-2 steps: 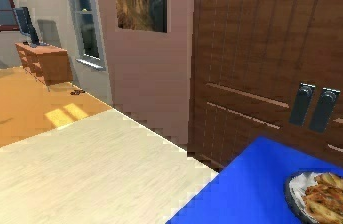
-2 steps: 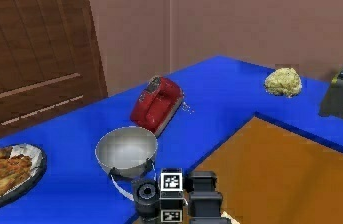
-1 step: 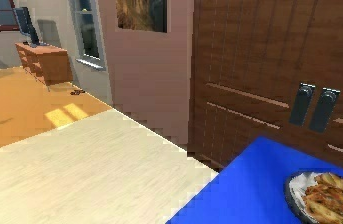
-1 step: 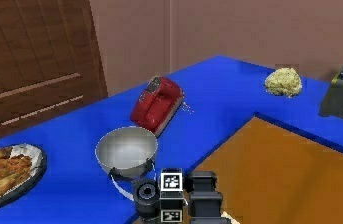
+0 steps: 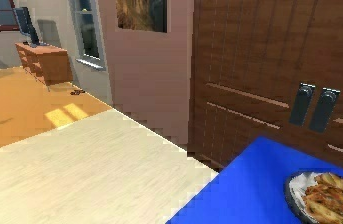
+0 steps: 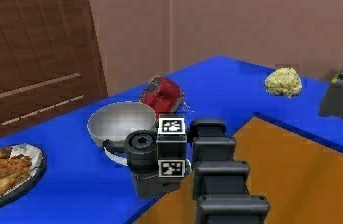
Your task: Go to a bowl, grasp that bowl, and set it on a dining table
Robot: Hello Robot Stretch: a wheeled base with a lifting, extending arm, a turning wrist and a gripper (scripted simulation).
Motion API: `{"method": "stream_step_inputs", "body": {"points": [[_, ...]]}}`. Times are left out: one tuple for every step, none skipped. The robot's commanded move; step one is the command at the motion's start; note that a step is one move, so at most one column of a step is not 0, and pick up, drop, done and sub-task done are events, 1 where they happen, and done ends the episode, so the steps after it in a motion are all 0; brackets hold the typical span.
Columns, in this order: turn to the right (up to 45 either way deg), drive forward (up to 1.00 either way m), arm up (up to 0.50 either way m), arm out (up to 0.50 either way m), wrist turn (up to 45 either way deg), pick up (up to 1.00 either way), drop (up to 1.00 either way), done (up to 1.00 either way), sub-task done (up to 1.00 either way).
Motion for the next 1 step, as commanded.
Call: {"method": "stream_step_inputs", "body": {"points": [[-45.0,0.00,0.00,0.00,0.0,0.00,0.00,0.00,0.00]]}}
